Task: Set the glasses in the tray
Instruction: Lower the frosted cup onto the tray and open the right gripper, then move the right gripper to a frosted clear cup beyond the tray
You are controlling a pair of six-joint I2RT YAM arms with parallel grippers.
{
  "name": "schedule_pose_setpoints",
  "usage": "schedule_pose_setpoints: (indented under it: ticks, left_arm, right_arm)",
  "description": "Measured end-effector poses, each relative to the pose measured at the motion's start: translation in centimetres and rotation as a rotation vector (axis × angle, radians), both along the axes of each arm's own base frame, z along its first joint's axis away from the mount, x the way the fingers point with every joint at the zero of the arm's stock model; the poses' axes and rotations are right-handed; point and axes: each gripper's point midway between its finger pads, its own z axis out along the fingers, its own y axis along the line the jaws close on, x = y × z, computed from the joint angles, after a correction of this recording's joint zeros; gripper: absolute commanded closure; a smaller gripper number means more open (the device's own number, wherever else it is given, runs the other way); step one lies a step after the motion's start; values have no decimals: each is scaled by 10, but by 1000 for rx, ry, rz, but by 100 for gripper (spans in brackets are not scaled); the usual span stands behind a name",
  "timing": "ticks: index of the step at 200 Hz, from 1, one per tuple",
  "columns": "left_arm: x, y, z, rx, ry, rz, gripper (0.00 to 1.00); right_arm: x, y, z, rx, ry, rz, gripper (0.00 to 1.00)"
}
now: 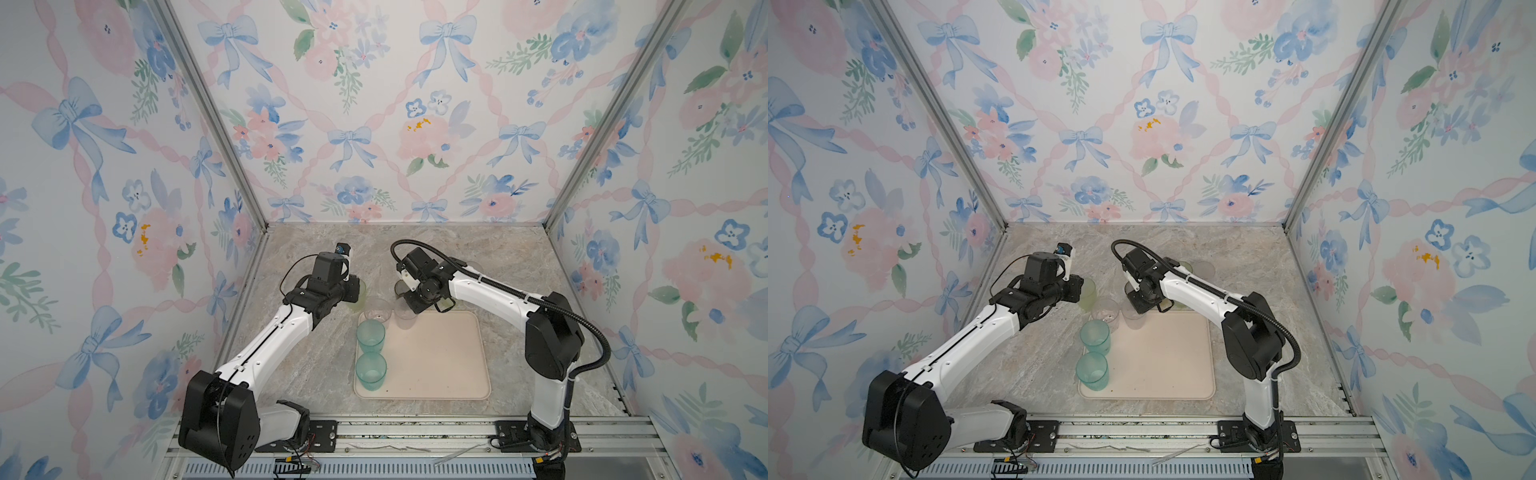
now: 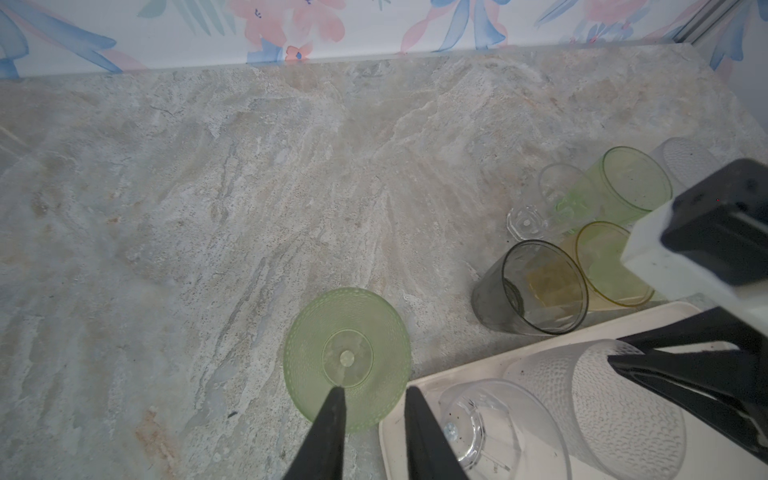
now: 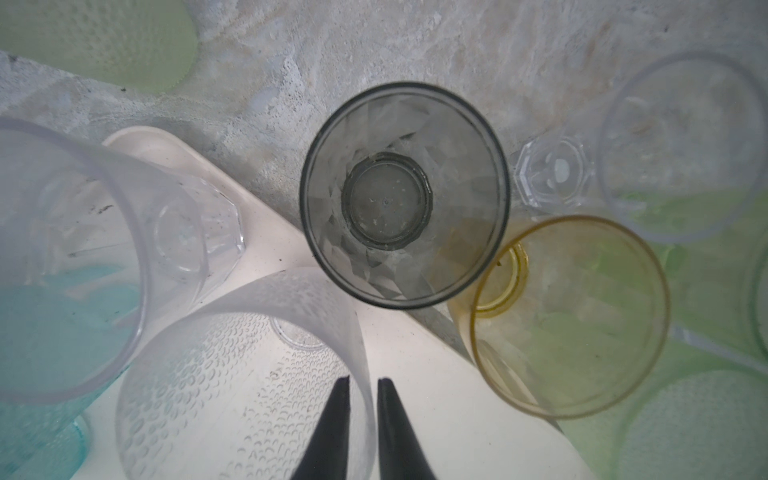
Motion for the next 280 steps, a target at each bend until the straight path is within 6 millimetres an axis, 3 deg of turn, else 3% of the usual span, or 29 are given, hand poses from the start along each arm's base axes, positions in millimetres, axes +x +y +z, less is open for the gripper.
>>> schedule_pose_setpoints:
  ticks: [74, 99, 133, 159, 188, 235, 280]
  left_arm:
    - [0, 1, 0, 2, -1, 3, 69]
    - [0, 1, 0, 4, -2, 6, 69]
    - [0, 1, 2, 3, -6, 6, 70]
    - [-1, -4, 2, 2, -6, -7, 71]
    - [3, -12, 10, -3, -20, -25, 71]
    - [16, -19, 11, -2, -17, -29, 71]
    - [25, -34, 25, -14, -46, -53, 72]
  right_arm:
    - [2, -2, 6, 9, -10, -8, 60]
    - [3, -2, 25, 44, -45, -14, 57]
    - [12, -11, 73, 133, -149, -44, 56]
    - [22, -38, 107, 195, -237, -115, 53]
    - [45, -93, 131, 212, -316, -260, 53]
    - [73, -175, 115, 157, -320, -467, 53]
    - [89, -212, 113, 162, -341, -571, 54]
